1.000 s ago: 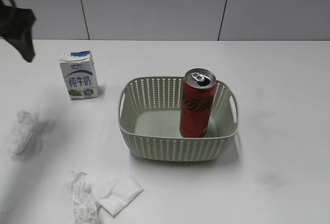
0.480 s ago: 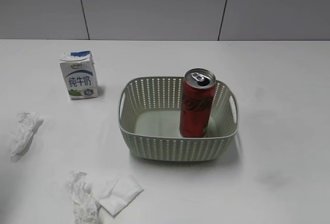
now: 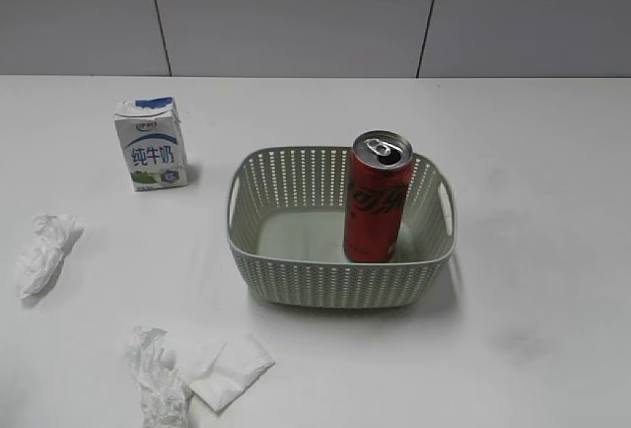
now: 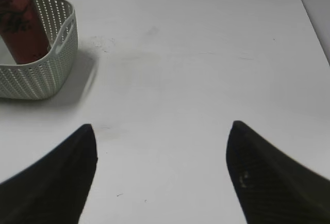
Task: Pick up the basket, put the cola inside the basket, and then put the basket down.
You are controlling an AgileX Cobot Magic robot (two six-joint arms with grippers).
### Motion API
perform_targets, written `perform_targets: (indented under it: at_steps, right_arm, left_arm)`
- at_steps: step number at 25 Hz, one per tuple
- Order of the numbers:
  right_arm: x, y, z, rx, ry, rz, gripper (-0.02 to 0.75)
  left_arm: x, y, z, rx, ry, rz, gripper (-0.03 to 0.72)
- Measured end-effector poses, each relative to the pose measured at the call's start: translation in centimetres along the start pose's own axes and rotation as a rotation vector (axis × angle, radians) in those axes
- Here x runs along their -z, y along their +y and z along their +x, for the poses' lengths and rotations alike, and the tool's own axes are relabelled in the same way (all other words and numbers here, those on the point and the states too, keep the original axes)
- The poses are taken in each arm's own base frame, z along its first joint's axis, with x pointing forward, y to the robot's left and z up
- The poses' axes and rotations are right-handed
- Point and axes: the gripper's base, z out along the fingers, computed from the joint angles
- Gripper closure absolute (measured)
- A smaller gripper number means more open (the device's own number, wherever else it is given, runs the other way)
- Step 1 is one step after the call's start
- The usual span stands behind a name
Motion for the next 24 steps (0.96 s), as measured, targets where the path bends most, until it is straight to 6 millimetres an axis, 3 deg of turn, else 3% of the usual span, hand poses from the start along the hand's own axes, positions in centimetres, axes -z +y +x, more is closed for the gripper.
perform_targets:
  at_steps: [6,12,24]
  right_arm:
    - [0.0,0.0,0.0,0.000,0.000,0.000,0.145]
    - [0.0,0.0,0.0,0.000,-0.001,0.000,0.145]
    - [0.0,0.0,0.0,0.000,-0.002,0.000,0.150]
  left_arm:
    - [1.1,-0.2,4.5,-0.006,-0.133,-0.005,0.099]
    - [1.0,-0.4,7.6,0.026,-0.217,-0.005,0.099]
    - [2.5,-0.5,9.7,0.039,-0.396,-0.004,0.101]
